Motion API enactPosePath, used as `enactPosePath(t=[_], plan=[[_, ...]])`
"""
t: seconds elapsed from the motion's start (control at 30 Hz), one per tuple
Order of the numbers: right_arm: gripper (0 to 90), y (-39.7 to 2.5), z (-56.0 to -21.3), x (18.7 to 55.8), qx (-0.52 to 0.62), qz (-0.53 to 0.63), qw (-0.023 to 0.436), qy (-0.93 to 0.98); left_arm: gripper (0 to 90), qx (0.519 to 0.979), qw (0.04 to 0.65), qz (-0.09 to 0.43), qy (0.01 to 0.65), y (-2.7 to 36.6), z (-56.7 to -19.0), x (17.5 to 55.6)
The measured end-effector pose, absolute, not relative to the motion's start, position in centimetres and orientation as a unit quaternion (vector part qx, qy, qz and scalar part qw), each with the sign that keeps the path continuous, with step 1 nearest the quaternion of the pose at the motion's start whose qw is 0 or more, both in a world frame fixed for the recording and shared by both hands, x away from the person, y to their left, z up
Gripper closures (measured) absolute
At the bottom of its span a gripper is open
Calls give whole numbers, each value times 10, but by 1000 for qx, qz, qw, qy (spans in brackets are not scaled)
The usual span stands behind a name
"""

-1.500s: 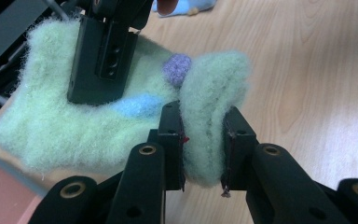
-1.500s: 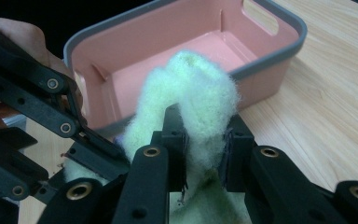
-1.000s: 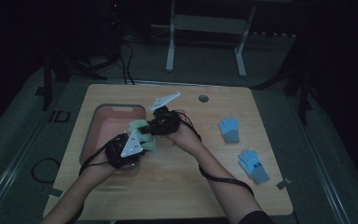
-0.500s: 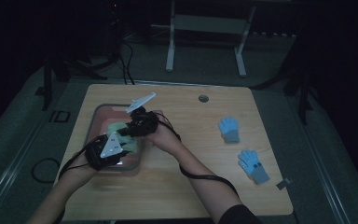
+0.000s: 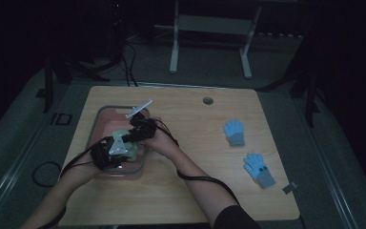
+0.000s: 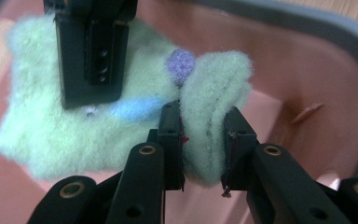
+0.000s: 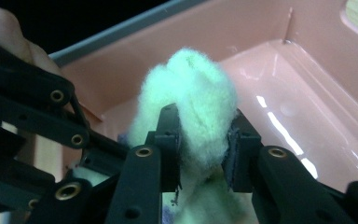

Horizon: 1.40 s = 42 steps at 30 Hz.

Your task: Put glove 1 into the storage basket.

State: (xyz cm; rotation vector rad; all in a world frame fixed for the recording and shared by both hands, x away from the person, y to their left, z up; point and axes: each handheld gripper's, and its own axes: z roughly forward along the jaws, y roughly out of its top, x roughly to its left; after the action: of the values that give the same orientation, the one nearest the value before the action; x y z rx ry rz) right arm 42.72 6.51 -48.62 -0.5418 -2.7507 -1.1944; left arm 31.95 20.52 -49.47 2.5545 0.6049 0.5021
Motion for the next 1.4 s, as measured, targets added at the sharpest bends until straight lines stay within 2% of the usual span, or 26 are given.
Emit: enactPosePath(t=[0.1,0.13,0.2,0.37,0.47,0.73,0.77,0.87,1.0,1.07,1.23,1.4], plan=[[670,63,-488,428,-180,-387,45,-903,734,934,219,176,218,203,-497,324],[626,59,-487,428,-185,-394,47,-899,730,940,206,164,218,200,-499,329],[595,55,-486,428,-189,-400,48,-896,727,943,196,156,217,199,-500,331],[569,47,-483,426,-190,-406,48,-893,693,947,185,138,222,197,-502,335],[562,37,-477,422,-188,-410,43,-891,601,948,187,130,222,198,-502,336],[533,16,-468,415,-185,-424,44,-886,517,939,204,127,245,201,-501,337],[524,9,-466,412,-184,-426,40,-885,442,937,206,129,252,201,-500,337],[518,-2,-462,407,-183,-429,37,-884,329,931,212,138,263,202,-498,336],[518,-13,-458,403,-177,-431,31,-884,169,908,259,149,294,209,-489,332],[512,-21,-453,399,-173,-432,29,-884,149,892,289,150,313,211,-482,328],[496,-33,-447,396,-174,-438,25,-882,147,877,337,140,311,204,-472,316],[471,-42,-450,391,-170,-432,22,-885,147,871,357,137,309,192,-469,307]])
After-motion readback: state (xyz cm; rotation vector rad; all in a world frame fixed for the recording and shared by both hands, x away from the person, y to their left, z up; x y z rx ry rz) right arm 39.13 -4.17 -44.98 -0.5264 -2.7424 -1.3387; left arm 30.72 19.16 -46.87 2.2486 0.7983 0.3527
